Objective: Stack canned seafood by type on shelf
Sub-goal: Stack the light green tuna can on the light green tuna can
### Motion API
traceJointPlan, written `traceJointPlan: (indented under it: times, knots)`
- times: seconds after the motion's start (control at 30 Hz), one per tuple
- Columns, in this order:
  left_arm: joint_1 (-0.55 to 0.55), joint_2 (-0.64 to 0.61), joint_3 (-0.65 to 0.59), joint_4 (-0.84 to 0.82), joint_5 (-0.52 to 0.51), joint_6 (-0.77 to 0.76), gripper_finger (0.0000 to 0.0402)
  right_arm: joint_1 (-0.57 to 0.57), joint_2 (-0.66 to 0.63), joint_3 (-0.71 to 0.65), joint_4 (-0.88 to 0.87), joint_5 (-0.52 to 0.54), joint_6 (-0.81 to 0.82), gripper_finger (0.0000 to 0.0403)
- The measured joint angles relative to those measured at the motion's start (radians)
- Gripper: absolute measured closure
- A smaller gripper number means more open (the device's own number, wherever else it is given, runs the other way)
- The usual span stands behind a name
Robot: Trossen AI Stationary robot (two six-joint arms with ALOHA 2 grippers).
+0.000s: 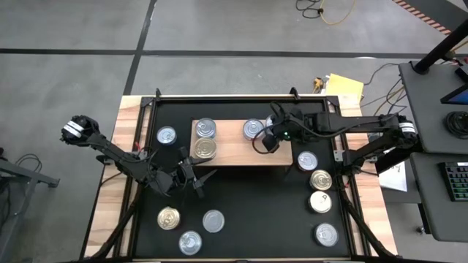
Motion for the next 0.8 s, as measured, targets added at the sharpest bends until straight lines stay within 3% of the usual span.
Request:
traceJointPlan:
  times: [0.8]
  knots:
    - [0.000, 0.000, 0.000, -0.005, 0.000, 0.000, 0.0212, 0.003, -0.010, 0.068, -0.109, -0.069, -0.047, 0.0394]
